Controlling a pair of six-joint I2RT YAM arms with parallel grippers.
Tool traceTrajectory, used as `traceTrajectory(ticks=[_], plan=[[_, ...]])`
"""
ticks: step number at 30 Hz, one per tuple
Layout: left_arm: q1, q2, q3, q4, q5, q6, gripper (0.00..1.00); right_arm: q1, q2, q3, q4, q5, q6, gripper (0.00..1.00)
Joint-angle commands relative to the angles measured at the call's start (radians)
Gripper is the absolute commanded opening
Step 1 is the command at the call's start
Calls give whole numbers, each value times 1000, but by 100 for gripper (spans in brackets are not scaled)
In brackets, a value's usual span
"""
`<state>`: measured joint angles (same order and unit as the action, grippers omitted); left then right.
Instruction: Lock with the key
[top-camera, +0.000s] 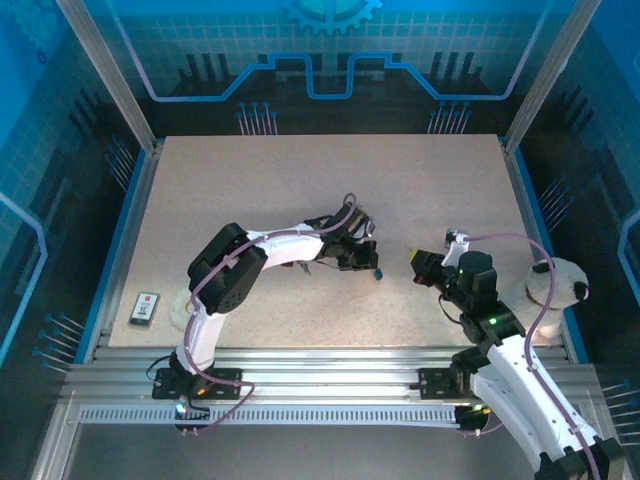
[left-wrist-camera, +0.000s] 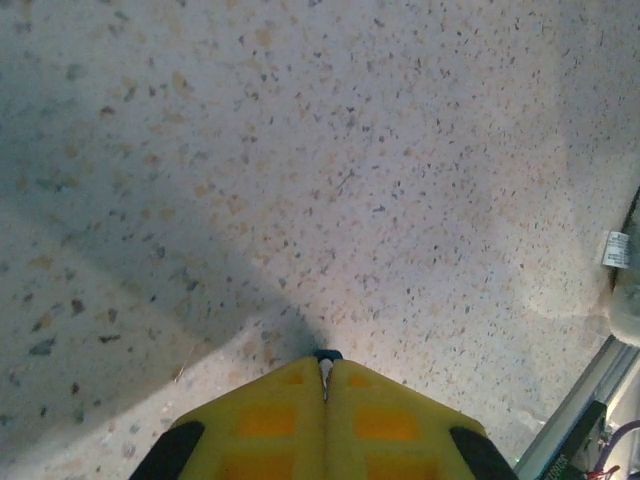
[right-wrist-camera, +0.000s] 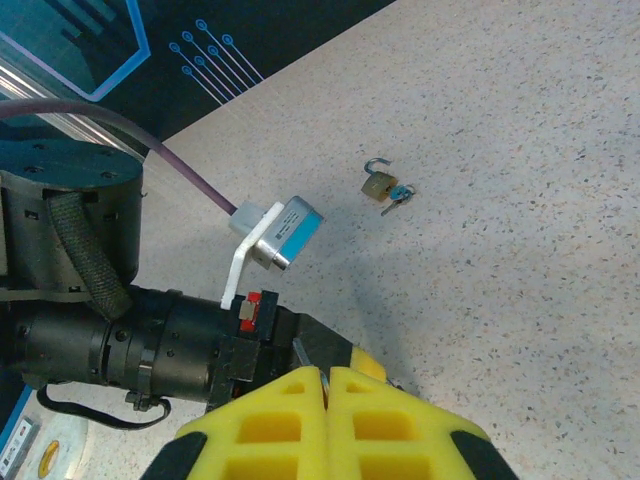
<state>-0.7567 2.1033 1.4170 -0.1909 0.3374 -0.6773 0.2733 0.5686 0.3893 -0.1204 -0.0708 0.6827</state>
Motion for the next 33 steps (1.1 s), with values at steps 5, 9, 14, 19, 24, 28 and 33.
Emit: traceTrajectory(ticks=[5,9,14,19,24,28,33], plan=[[-8,42,75,-78,-27,57,0,-19,0,-5,-2,-9,-8,0],[-7,62,98,-102,-36,73,1,-18,4,-8,-1,-10,-8,0],[-7,75,123,-123,-44,91,4,-19,9,-8,2,-11,-8,0],[-6,89,147,-147,-56,109,9,-19,13,-8,3,-12,-8,0],[-6,104,169,-163,-58,119,13,-18,13,-9,2,-12,-8,0],[-6,113,179,-170,-61,123,15,-18,13,-10,2,-12,-8,0],[-4,121,196,-181,-65,130,17,-19,13,-9,1,-12,-8,0]])
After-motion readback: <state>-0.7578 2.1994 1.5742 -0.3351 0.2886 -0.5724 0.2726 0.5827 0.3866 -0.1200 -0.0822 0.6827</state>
